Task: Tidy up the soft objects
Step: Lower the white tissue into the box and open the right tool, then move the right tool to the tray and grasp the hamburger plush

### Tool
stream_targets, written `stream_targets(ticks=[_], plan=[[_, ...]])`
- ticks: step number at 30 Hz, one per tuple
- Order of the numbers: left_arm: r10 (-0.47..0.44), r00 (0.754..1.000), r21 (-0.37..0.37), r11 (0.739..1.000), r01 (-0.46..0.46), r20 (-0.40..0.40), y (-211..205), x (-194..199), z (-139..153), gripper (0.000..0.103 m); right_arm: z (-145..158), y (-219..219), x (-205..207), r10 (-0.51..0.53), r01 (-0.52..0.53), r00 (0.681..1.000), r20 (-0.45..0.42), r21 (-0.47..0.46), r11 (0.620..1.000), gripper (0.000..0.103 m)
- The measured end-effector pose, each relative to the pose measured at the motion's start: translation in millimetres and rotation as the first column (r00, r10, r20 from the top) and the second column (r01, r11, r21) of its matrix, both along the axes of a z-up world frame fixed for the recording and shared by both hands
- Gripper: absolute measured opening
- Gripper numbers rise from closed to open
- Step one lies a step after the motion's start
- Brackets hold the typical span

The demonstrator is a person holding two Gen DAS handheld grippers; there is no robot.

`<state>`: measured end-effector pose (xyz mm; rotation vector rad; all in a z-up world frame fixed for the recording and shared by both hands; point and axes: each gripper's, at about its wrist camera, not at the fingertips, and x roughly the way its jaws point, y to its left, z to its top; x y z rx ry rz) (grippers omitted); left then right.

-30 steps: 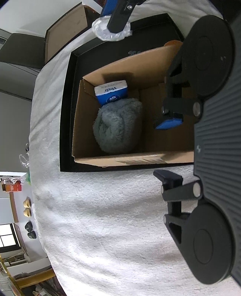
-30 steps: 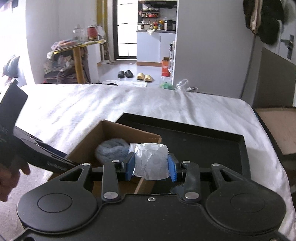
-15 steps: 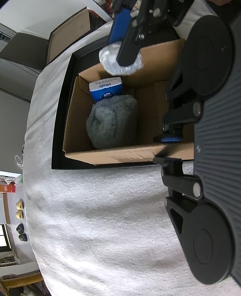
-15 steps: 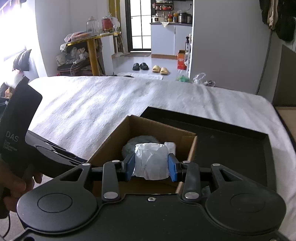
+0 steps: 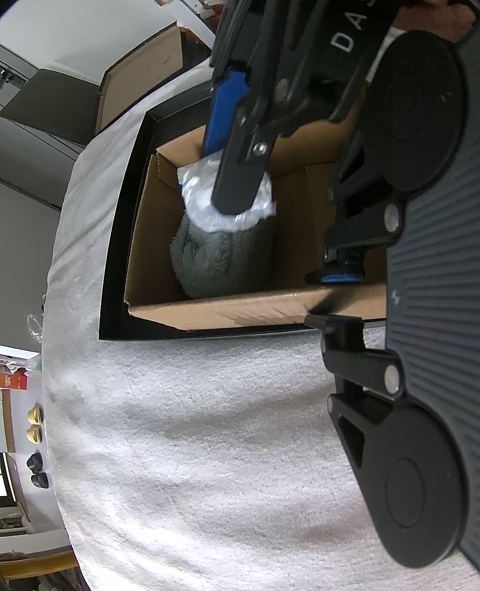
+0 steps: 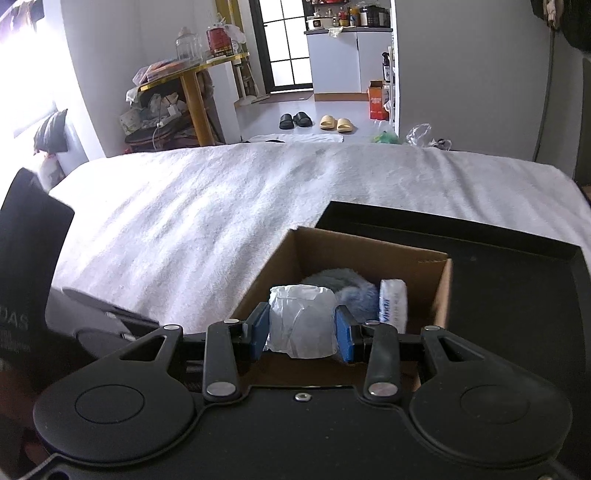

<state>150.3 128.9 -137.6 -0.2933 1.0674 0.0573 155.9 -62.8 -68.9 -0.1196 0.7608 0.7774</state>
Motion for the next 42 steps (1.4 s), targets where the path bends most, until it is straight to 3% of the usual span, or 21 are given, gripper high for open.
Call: stream_targets(ticks=[5,16,21,27,35,42], plan=[[-0.005,1.000,0.003,1.000,0.005,-0.005,-1.5,0.9,0.8,0.016,-0.8,9.6,3.4,-0.001,0.001,1.000,-0.031,0.026,1.000,0.047],[0.002,1.000,0.047,0.999,-0.001,-0.017,-7.7,4.0,3.0,0.020,-8.0,-23.3,11.4,-0.085,0.086,0.993,-0.078,0.011,0.996,0.047],[0.007,1.000,0.087,0.996,-0.005,-0.023,-13.6,6.6,5.0,0.039,-10.3,-45.8,13.6,-0.133,0.133,0.988,-0.082,-0.004,0.991,0.049],[0.007,1.000,0.115,0.993,-0.004,-0.025,-22.1,9.4,8.4,0.052,-15.5,-72.6,14.5,-0.186,0.185,0.979,-0.082,-0.023,0.983,0.054],[0.000,0.999,0.131,0.991,0.006,-0.041,-31.6,13.1,9.7,0.059,-23.6,-99.7,16.3,-0.246,0.242,0.965,-0.089,-0.054,0.969,0.058],[-0.011,0.998,0.165,0.986,0.022,-0.065,-39.2,15.9,8.4,0.067,-36.9,-113.1,15.4,-0.283,0.271,0.953,-0.109,-0.114,0.956,0.071]])
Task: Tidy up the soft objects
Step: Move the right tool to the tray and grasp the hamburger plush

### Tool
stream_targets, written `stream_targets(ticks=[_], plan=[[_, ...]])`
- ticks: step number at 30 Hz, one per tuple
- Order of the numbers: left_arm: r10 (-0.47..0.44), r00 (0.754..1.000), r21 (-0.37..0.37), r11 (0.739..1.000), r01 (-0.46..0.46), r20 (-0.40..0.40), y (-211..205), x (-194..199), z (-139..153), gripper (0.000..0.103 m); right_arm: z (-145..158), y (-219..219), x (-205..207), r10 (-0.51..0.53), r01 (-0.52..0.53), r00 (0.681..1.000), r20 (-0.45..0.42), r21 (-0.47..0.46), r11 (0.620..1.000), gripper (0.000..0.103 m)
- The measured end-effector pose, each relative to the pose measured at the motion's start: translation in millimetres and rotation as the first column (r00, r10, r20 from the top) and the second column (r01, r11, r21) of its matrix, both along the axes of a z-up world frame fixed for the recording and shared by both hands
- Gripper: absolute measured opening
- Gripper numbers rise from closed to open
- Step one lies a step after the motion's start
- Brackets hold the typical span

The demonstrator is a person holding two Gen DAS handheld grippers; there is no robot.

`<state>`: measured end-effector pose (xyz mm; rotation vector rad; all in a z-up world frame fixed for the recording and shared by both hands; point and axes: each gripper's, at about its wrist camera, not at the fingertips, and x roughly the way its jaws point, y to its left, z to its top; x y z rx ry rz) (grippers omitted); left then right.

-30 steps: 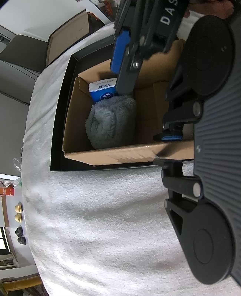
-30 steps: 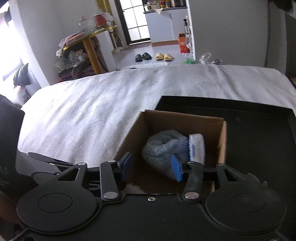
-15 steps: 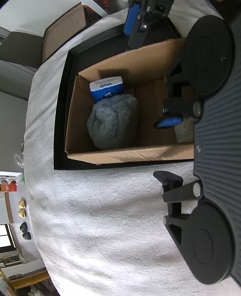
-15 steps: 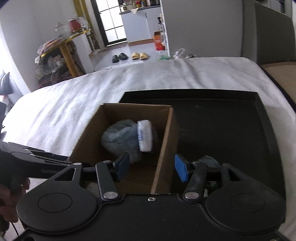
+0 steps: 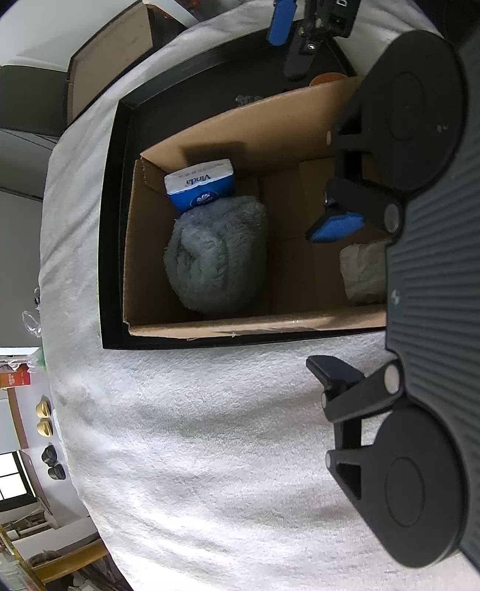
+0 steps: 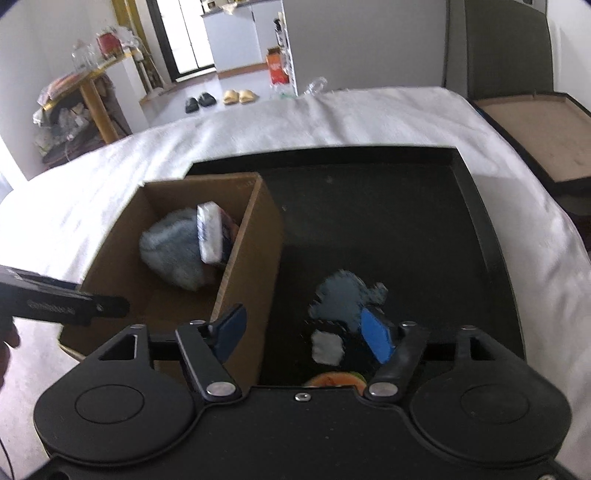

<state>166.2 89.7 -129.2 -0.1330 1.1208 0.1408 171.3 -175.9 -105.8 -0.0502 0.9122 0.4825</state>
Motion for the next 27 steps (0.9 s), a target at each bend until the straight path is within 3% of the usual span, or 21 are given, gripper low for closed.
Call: stream_targets(ticks=[12,21,27], plan=[[-0.009,0.999,0.038,0.999,0.011,-0.034,-11.0,4.8,-2.1,0.068,-32.9,-23.0,5.1,-0.039,0.033,0.989,-0.140,-0.041,0.999,0.081],[-0.010,0.998,0.057,0.998,0.014,-0.065,-16.7,10.8,-7.0,0.068,-51.8,-20.4,11.0,-0.018,0.005,0.975,-0.223,-0.060,0.998,0.082],[-0.027,0.997,0.068,0.997,0.032,-0.074,-23.0,15.2,-7.9,0.068,-66.8,-14.2,10.5,0.000,-0.035,0.971,-0.238,-0.141,0.989,0.078]])
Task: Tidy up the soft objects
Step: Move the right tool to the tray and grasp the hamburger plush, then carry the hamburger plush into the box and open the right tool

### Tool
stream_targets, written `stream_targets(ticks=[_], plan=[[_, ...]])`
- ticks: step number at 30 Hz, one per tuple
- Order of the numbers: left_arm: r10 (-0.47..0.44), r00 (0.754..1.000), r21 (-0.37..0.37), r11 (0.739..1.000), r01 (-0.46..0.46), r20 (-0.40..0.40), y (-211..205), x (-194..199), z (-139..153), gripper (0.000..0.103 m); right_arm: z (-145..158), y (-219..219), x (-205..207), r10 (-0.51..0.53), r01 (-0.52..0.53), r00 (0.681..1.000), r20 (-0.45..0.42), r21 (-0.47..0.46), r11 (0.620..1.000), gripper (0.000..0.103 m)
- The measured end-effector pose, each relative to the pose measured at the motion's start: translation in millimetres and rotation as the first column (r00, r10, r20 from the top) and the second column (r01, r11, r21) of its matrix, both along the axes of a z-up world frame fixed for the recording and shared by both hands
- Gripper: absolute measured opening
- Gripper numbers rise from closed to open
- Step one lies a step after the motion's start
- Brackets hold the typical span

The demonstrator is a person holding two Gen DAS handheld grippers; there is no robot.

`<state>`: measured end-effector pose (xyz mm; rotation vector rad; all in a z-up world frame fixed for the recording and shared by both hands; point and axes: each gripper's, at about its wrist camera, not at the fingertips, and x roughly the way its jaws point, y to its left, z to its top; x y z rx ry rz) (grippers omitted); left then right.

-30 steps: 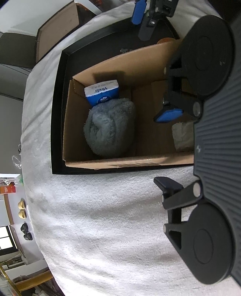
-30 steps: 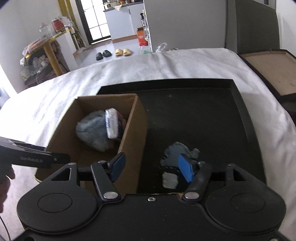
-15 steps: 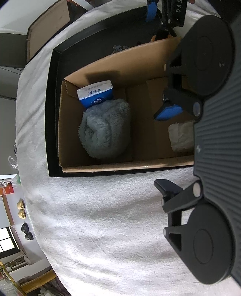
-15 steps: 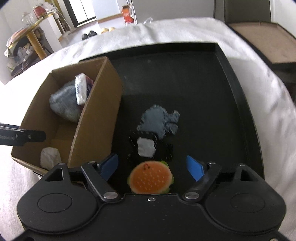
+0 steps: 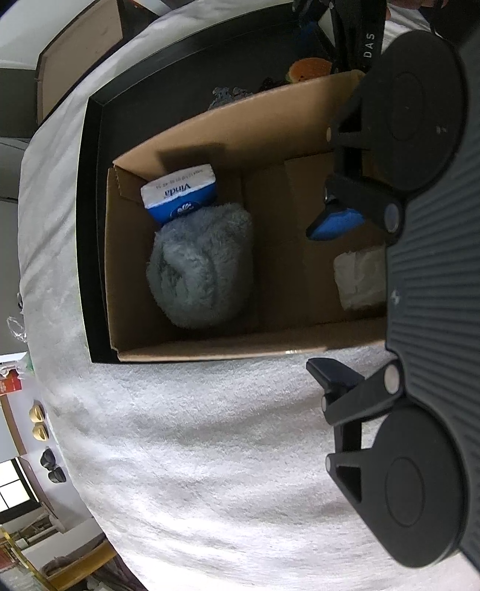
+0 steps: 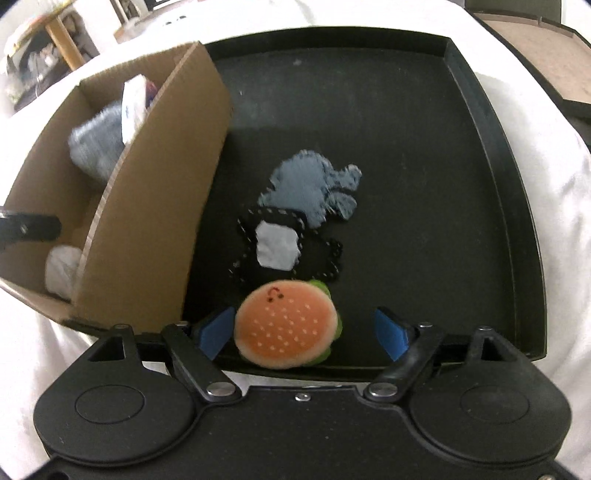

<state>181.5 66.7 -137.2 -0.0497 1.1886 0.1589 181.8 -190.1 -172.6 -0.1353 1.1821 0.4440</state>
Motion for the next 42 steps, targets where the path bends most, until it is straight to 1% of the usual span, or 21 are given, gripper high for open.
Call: stream_targets(ticks=[1,2,3,6,8,16,21,25,28,35,42], plan=[[-0.002,1.000,0.002,1.000,0.002,-0.001,-1.2,0.7,-0.2,0.068,-2.0,-1.4,0.0,0.000,0.000,1.000,-0.009,-0.005,1.000,0.077],[-0.003,1.000,0.004,1.000,0.003,-0.004,-2.3,1.4,-0.4,0.068,-3.2,-3.3,0.0,0.001,-0.001,1.000,-0.020,0.002,1.000,0.068],[-0.004,1.000,0.004,1.000,0.005,-0.005,-3.7,1.9,-0.6,0.068,-4.3,-5.5,0.1,0.004,-0.004,1.000,-0.031,0.010,1.000,0.057],[-0.007,1.000,0.012,1.000,0.007,-0.006,-6.8,2.4,0.1,0.068,-4.0,-10.8,0.8,0.005,-0.005,1.000,-0.021,0.006,1.000,0.050],[-0.005,1.000,0.016,1.000,0.005,-0.008,-7.6,2.9,0.5,0.068,-2.7,-16.4,1.6,-0.005,0.005,1.000,-0.024,0.018,1.000,0.048],[0.007,1.000,0.024,1.000,-0.007,0.000,-9.4,4.9,3.2,0.068,8.5,-34.7,4.3,-0.051,0.051,0.998,0.021,0.033,0.998,0.047],[0.002,1.000,0.018,1.000,-0.002,-0.001,-9.6,4.0,3.5,0.068,20.2,-41.4,5.9,-0.083,0.081,0.994,0.068,0.038,0.996,0.047],[0.009,1.000,0.007,1.000,-0.009,0.004,-5.6,1.6,3.9,0.068,31.5,-42.5,6.5,-0.092,0.088,0.992,0.089,0.051,0.995,0.047],[0.013,1.000,0.000,1.000,-0.013,0.006,-2.1,0.3,3.9,0.068,35.9,-39.8,7.4,-0.094,0.089,0.989,0.110,0.056,0.994,0.047],[0.009,1.000,-0.010,1.000,-0.009,0.024,3.1,-6.1,6.6,0.068,53.8,-31.1,5.0,-0.091,0.074,0.980,0.176,0.104,0.992,0.047],[0.016,0.999,-0.045,0.999,-0.013,0.048,11.0,-12.5,10.0,0.068,70.0,-16.7,-0.8,-0.055,0.015,0.961,0.269,0.147,0.989,0.047]])
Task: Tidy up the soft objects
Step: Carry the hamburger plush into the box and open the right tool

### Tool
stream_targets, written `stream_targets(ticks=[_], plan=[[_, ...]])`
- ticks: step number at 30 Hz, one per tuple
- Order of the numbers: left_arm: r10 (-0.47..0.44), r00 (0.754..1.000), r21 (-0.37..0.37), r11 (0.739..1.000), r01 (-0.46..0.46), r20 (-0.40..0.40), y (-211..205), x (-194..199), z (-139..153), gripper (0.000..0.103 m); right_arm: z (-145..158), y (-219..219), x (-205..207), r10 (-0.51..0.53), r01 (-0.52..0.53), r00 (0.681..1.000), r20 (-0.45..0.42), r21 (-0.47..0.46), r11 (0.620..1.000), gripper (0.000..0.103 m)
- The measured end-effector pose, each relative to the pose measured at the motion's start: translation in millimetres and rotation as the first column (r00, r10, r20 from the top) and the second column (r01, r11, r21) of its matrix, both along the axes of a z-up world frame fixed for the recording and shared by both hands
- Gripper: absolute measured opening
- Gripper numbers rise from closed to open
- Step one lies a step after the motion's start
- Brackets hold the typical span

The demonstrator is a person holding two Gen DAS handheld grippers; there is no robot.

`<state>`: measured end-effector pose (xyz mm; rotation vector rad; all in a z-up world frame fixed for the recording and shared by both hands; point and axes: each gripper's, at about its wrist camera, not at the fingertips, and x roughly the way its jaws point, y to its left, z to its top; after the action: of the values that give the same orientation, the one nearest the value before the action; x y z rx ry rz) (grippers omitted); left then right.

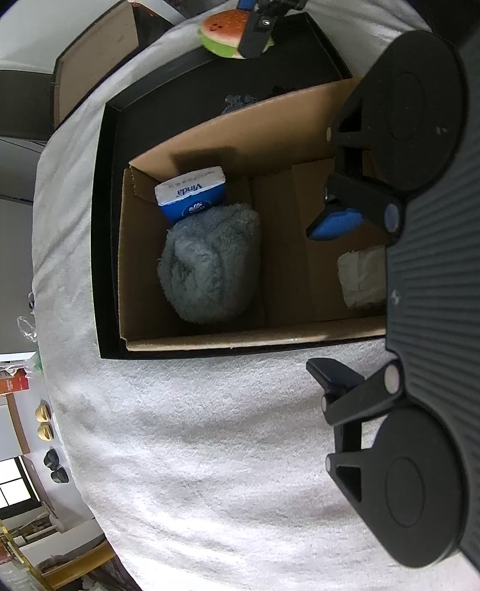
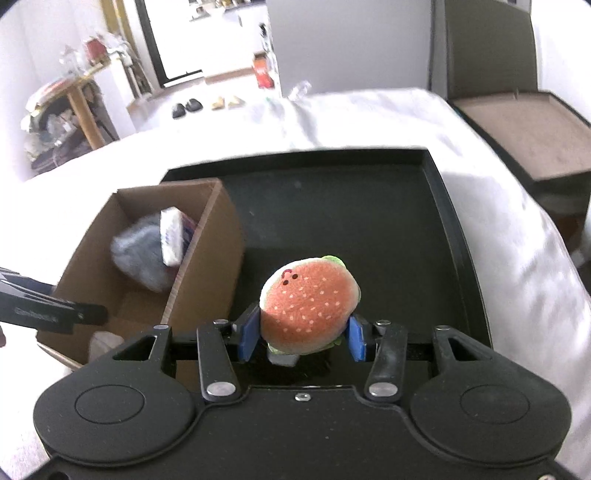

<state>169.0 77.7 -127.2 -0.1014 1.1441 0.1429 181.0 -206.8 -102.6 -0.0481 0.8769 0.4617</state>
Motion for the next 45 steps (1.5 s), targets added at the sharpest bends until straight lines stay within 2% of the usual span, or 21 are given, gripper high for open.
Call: stream_targets(ticks=[5,13,22,30,35,43,45], plan=[[-0.003,1.000,-0.013,1.000,0.003,0.024,3.5,-3.8,2.3,0.068,15.1,11.7,-5.2,0.031,-0.033,0.998,0.060,0.021,0.999,0.047],[-0.014,0.999,-0.041,0.999,0.016,0.039,9.3,-10.4,1.0,0.064,31.1,31.3,-12.0,0.071,-0.076,0.992,0.100,0.053,0.996,0.047],[-0.005,1.000,-0.100,0.995,0.008,0.029,22.4,-13.9,-6.3,0.042,44.4,65.4,-17.8,0.144,-0.154,0.982,0.123,0.074,0.985,0.047],[0.009,0.999,-0.162,0.987,-0.002,0.041,35.3,-21.3,-10.3,0.029,42.5,97.1,-17.5,0.187,-0.193,0.980,0.074,0.083,0.978,0.047],[0.014,0.999,-0.169,0.986,-0.005,0.049,39.5,-23.9,-12.2,0.020,39.4,110.3,-17.5,0.187,-0.188,0.982,0.020,0.110,0.976,0.048],[0.019,0.998,-0.190,0.982,-0.008,0.056,44.6,-29.4,-13.1,0.019,35.5,130.9,-19.3,0.201,-0.194,0.979,-0.033,0.149,0.970,0.048],[0.018,0.998,-0.190,0.982,-0.007,0.056,45.1,-30.0,-12.9,0.019,35.1,134.4,-19.4,0.200,-0.191,0.979,-0.042,0.168,0.967,0.052]])
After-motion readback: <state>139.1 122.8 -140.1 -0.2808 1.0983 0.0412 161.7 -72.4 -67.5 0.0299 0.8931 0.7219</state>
